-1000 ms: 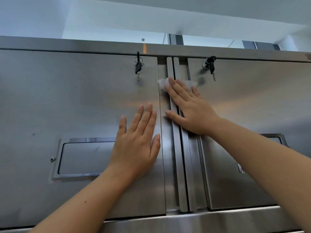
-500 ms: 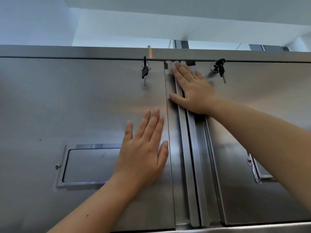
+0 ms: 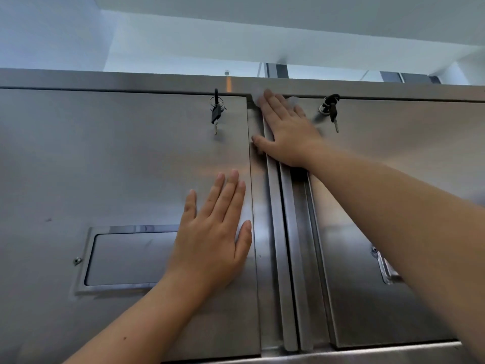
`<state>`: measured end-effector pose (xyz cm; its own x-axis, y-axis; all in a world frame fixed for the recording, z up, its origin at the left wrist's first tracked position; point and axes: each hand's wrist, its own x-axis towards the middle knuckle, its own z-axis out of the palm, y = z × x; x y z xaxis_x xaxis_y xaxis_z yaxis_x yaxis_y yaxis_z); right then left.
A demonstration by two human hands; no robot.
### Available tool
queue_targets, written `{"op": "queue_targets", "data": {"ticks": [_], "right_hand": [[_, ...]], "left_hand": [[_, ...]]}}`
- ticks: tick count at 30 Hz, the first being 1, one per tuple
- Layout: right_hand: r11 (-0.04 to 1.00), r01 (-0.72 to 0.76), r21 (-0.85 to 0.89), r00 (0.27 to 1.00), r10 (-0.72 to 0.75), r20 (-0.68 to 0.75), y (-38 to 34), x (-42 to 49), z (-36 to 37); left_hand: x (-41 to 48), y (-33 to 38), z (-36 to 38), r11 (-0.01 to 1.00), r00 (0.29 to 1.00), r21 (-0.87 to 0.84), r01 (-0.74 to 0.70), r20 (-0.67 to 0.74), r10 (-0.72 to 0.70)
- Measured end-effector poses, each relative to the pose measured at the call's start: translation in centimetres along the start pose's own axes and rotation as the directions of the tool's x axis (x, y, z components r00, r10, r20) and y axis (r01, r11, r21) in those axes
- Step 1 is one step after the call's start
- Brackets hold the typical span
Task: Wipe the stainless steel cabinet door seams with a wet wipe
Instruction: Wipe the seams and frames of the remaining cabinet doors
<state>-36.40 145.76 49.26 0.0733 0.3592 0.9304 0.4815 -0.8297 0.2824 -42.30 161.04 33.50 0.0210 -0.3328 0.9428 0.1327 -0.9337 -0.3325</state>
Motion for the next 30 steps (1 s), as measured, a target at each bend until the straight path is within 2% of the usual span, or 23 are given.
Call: {"op": "queue_targets", "data": {"ticks": [3,8,13,23,30], "right_hand": [[0.999,-0.031,-0.012,0.999,0.031,-0.007,-0.5,0.3,0.2],[0.999,0.030,0.014,0.998,-0.029,-0.056,-1.2,-3.9,1.5],[0.993,0.113,0.043,0.993,-0.112,-0.024,-2.0,-10.1,2.4],[0.985,0.141,0.098,0.990,-0.141,-0.004,-4.3,-19.2,3.8],[0.977,0.149,0.152,0.988,-0.153,0.018,-6.5,-27.0,4.9]], "left_hand": [[0.1,0.0,-0.1,1.000,1.000,0.001,-0.001,0.012,0.001],[0.1,-0.1,-0.1,1.000,0.999,-0.009,0.002,0.036,-0.001],[0.2,0.1,-0.3,1.000,0.999,-0.027,0.007,0.043,-0.006],[-3.4,-0.1,-0.5,0.998,0.998,0.003,-0.065,0.019,0.065],[-3.8,0.0,-0.6,0.999,0.998,-0.013,-0.031,0.054,0.031]]}}
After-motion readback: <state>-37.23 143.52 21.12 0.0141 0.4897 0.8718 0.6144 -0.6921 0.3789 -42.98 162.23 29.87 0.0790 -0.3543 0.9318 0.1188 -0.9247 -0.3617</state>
